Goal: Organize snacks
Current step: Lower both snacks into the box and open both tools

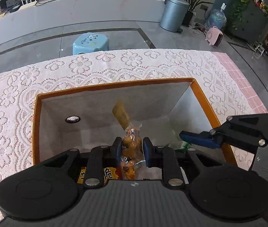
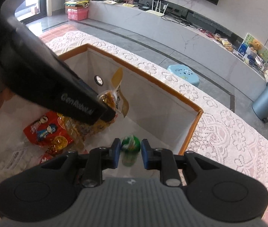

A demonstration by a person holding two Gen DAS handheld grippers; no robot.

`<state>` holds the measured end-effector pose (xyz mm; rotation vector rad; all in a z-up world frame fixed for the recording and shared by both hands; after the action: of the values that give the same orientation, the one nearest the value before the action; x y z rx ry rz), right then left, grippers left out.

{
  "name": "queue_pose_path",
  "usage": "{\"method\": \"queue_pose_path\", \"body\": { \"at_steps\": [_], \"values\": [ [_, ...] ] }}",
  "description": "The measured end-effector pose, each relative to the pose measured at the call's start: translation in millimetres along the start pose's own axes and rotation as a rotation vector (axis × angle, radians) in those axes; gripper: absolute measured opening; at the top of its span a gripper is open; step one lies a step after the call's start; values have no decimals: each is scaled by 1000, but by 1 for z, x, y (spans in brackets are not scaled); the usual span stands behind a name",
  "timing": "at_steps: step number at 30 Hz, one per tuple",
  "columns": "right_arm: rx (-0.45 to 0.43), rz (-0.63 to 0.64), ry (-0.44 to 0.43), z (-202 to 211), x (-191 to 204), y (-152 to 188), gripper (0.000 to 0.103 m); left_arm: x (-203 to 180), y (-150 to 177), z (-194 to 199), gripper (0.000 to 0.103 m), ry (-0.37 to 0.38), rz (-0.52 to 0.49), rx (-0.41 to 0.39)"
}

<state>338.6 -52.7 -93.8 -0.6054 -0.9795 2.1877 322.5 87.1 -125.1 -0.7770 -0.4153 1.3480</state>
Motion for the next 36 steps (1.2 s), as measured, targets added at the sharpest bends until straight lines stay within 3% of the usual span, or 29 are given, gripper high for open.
{"method": "queue_pose_path", "body": {
  "at_steps": [1,3,9,19,21,23,29,36],
  "values": [
    [-3,-7,0,0,0,-1,21,-1,0,1,30,-4,-4,0],
    [-6,-16,5,4,-1,0,25,-2,1,3,48,-7,0,-5],
    [-30,-24,10,15,2,-3,44,-6,-2,20,59,-10,-23,-42],
    [-73,-38,23,43,5,-13,55,-12,-5,62,67,-43,-48,-95],
    [-87,-45,32,52,6,-16,67,-13,-7,71,67,-51,-45,-110],
    [-106,-52,44,63,5,-19,67,-18,-8,84,68,-51,-44,-134],
    [-113,-74,89,97,7,-22,68,-41,-3,128,68,-101,-63,-234],
    [-169,-168,155,170,4,-14,80,-74,5,190,70,-171,-85,-370]
  ]
}}
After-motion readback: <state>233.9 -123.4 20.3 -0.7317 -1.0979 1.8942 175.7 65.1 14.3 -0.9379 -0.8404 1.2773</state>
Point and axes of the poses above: each gripper's, at about its wrist camera, not at the fingertips, and z roughly against the way its jaws point, x to its left, y to its underside, the point moved 5 cm from there along -z, roughly the way its jaws point, and after that the axes turned 14 degrees about -x, right-handed, at the moved point
